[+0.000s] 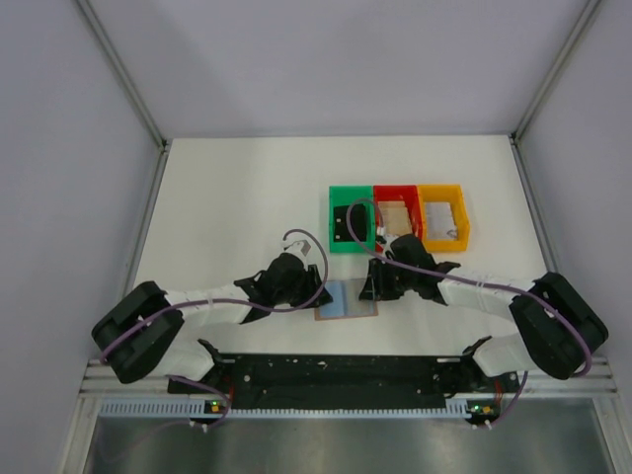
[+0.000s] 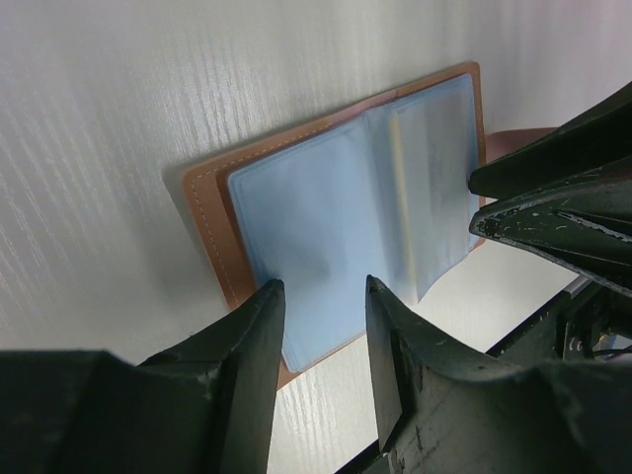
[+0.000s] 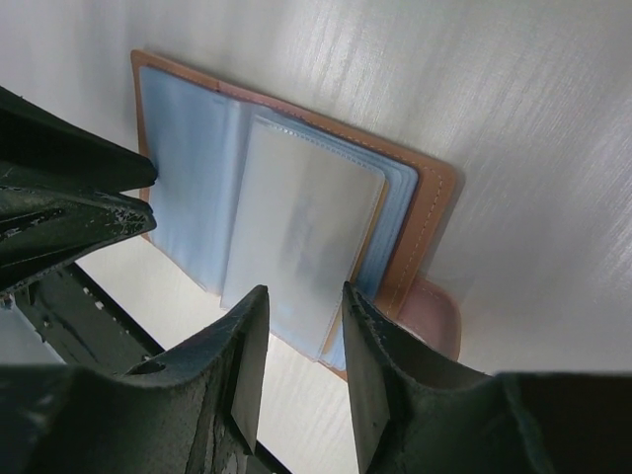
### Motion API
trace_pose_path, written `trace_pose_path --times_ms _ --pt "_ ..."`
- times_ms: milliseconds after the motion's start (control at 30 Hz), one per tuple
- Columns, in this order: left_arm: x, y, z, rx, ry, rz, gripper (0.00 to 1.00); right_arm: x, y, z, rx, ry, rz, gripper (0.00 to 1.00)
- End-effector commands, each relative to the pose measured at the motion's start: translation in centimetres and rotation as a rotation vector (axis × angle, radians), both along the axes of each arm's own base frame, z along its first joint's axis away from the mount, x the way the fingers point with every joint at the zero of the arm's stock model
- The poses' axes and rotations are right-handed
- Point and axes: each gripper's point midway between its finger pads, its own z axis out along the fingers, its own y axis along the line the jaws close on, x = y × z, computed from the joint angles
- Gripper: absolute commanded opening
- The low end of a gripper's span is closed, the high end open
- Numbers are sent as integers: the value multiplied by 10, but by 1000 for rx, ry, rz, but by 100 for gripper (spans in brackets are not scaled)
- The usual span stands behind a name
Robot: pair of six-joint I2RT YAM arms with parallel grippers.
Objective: Take the credit cards out of the card holder
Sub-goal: Remove the credit card from the card holder.
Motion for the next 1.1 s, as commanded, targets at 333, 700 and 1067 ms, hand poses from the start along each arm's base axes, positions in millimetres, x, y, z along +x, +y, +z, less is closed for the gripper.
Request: trace_pose_path --times_ms 333,700,1067 --pt "-4 -5 -4 -13 14 -9 42 8 34 18 120 0 49 29" --pt "-5 -6 6 -89 -6 27 41 7 78 39 254 -1 140 26" --pt "8 60 65 -208 -245 326 42 -4 133 44 280 15 273 27"
